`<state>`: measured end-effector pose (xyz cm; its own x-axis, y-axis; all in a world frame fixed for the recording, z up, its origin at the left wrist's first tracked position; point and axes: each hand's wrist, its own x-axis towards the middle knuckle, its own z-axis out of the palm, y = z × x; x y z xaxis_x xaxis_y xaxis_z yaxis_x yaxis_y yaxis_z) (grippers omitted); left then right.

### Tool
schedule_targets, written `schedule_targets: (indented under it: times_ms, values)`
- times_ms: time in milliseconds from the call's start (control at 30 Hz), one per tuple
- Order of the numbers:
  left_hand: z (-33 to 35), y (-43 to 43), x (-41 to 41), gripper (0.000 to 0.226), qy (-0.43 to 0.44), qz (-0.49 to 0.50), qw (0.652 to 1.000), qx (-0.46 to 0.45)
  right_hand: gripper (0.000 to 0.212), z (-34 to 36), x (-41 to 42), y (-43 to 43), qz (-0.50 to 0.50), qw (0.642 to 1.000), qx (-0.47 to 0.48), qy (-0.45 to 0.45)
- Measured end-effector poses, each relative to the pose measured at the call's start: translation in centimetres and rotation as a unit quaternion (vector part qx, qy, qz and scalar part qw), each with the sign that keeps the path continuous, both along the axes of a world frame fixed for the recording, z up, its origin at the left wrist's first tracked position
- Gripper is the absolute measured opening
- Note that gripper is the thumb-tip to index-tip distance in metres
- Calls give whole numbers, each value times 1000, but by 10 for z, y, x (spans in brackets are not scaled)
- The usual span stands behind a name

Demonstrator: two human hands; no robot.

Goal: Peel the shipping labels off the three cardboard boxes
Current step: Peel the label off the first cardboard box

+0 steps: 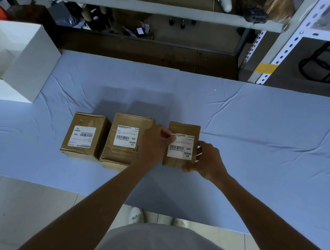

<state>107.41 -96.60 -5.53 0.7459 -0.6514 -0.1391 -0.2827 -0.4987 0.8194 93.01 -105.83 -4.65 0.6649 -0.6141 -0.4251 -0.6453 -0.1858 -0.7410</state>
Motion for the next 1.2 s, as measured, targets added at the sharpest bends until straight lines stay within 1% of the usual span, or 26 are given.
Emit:
schedule_targets:
  times_ms: [133,467,667,1033,1200]
  values:
    - [-1,1,-2,7,-9,12,1000,2,59,1,0,-1,4,1000,4,7]
    - [2,0,1,10,-3,-9,1000,22,58,4,2,-2,14,1000,1,12]
    - [7,-5,0,13,-34,-9,998,46,60,3,3,-4,20,1000,-18,8]
    - [5,-1,0,14,28,0,999,45,60,2,1,-1,27,999,-25,9]
    - [7,-2,0,13,29,9,998,48,62,2,2,-1,27,999,-27,10]
